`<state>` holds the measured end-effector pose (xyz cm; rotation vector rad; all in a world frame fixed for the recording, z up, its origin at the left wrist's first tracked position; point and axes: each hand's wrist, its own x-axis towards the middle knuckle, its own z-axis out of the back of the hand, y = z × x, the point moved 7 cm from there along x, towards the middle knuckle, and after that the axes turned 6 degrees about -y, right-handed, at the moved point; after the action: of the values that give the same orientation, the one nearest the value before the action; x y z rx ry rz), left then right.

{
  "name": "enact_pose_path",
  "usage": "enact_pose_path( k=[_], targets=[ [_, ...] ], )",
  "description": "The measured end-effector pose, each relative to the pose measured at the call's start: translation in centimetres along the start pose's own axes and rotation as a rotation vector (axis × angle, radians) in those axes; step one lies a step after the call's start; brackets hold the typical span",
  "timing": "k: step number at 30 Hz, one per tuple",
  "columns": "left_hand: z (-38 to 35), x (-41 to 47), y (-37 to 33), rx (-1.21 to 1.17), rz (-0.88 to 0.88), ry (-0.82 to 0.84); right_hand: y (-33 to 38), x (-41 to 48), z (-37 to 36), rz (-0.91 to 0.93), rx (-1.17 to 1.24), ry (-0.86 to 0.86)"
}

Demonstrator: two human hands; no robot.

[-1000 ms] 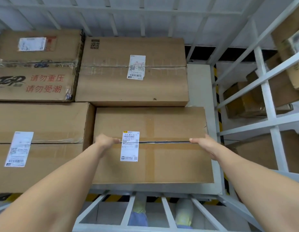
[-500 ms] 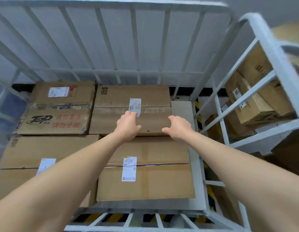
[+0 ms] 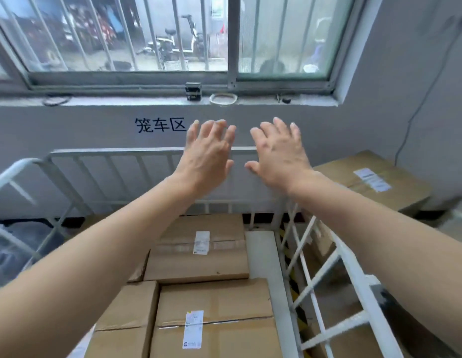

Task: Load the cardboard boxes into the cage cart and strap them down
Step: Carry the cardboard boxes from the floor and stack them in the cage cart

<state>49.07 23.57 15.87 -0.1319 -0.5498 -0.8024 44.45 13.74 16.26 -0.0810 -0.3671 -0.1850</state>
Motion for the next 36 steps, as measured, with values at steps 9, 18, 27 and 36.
enact_pose_path(
  k=[9,18,27,36],
  targets=[
    [12.1,1.0,-7.7,0.077,-0.174,-0.329,-4.2,-6.4,13.1,-0.014,-0.108,-0.215],
    [14.1,0.4,-15.3,-0.096,-0.356,-0.443,-9.7,-13.6,16.2,-0.260,-0.218,-0.217],
    [13.3,-1.7,-24.7,-0.314,-0.556,-0.401,-15.2,-22.9,17.2,-0.556,-0.302,-0.131],
    [14.2,-3.3,-36.1,-0.437,-0.690,-0.409,-22.6,-32.8,19.8,-0.691,-0.390,-0.137]
  ],
)
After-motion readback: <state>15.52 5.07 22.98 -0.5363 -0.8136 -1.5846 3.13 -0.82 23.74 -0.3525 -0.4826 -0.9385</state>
